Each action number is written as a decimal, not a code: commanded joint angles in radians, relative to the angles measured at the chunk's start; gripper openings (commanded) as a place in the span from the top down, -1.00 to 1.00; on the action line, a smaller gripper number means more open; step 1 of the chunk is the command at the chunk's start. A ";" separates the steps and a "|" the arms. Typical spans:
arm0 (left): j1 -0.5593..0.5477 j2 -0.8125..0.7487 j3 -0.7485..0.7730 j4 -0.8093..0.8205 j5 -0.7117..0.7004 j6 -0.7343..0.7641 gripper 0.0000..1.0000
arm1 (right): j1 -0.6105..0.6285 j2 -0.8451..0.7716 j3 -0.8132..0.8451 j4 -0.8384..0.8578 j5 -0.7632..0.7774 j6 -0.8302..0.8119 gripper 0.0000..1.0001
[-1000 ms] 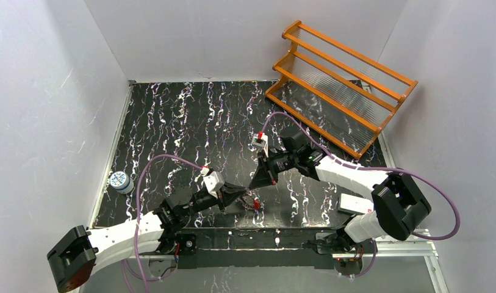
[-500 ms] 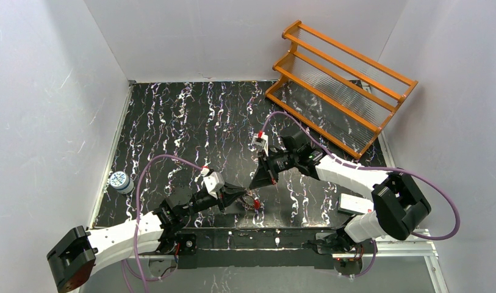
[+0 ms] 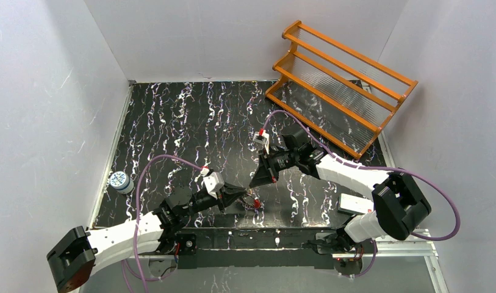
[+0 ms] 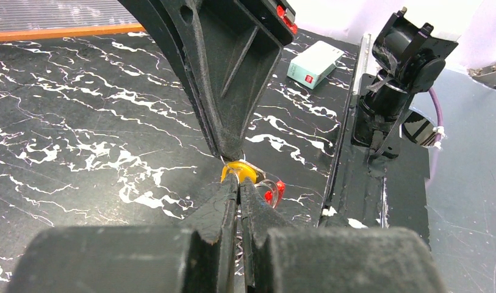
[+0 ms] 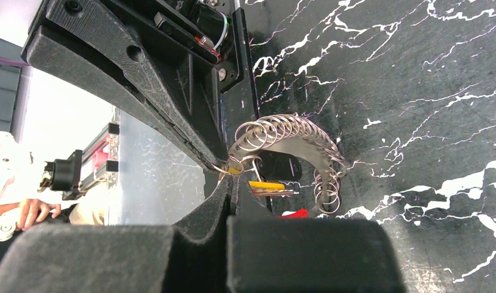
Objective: Put the keys on the keyring
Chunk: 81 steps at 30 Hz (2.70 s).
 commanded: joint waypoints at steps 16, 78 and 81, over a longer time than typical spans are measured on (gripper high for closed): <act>-0.004 -0.042 -0.007 0.050 0.029 -0.007 1.00 | -0.010 0.031 0.023 0.007 -0.009 0.005 0.97; -0.003 -0.033 -0.004 0.050 0.023 -0.006 1.00 | 0.011 0.002 -0.017 -0.008 -0.012 -0.023 0.97; -0.005 -0.034 -0.004 0.050 0.026 -0.007 1.00 | 0.011 0.008 -0.022 -0.002 -0.013 -0.014 0.97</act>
